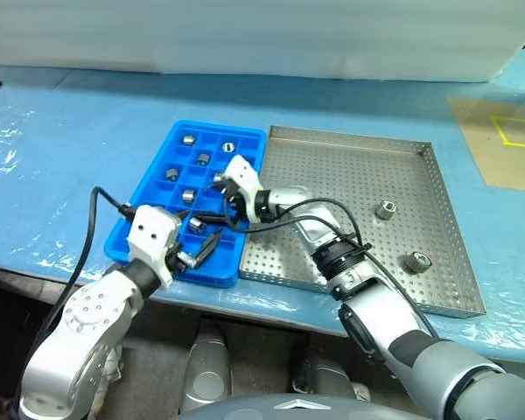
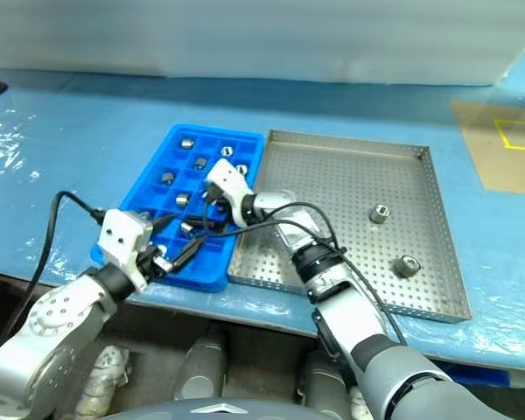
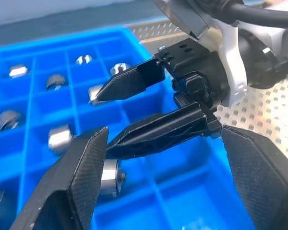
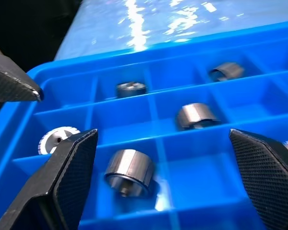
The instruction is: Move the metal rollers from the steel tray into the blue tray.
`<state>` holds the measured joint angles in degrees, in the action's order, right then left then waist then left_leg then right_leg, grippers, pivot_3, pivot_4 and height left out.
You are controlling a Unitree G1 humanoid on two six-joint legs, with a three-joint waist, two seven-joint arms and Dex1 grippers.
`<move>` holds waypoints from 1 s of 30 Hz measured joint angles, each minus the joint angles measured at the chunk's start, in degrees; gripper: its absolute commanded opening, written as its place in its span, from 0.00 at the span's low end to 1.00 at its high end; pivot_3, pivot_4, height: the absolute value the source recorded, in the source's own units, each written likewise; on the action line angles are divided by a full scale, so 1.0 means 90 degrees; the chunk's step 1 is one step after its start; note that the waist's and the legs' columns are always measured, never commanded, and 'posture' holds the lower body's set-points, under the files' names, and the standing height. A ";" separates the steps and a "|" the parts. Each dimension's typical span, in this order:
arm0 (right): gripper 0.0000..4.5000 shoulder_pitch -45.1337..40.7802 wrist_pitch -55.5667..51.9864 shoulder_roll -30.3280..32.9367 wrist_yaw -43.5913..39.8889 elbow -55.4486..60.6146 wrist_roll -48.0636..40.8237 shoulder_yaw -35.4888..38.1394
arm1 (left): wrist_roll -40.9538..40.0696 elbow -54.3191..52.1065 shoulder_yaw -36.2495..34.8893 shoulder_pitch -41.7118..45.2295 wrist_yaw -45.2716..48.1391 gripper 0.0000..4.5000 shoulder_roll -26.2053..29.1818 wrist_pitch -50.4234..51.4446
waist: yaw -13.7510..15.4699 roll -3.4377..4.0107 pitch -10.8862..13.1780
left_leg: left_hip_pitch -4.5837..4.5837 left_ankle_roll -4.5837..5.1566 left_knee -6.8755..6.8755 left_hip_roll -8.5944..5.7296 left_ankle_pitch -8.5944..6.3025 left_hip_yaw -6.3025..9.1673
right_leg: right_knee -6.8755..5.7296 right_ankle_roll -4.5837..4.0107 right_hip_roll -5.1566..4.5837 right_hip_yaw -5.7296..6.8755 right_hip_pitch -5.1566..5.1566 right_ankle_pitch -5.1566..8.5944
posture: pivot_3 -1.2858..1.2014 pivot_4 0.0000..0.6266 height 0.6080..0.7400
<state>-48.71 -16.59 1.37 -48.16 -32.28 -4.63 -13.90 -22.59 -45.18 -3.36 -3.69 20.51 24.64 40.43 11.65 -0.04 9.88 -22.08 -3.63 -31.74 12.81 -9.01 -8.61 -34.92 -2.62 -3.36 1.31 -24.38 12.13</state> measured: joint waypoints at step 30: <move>1.00 0.0984 -0.2193 0.1819 0.3334 0.0819 -0.0253 0.2485 | 0.0270 0.3719 0.1553 0.2859 0.2056 0.88 -0.0555 -0.1317 | -0.1137 -0.0004 -0.0003 | 0.0016 -0.0002 -0.0069 -0.0004 0.0005 -0.0018 | -0.0069 -0.0002 0.0008 -0.0033 0.0003 -0.0002 | 0.44 0.24 1.00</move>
<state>-39.86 -36.33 17.74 -18.15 -24.90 -6.91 8.47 -20.16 -11.72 10.62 22.05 39.02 19.65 28.58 1.42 -0.08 9.85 -21.93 -3.65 -32.36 12.78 -8.97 -8.78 -35.53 -2.64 -3.29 1.01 -24.36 12.10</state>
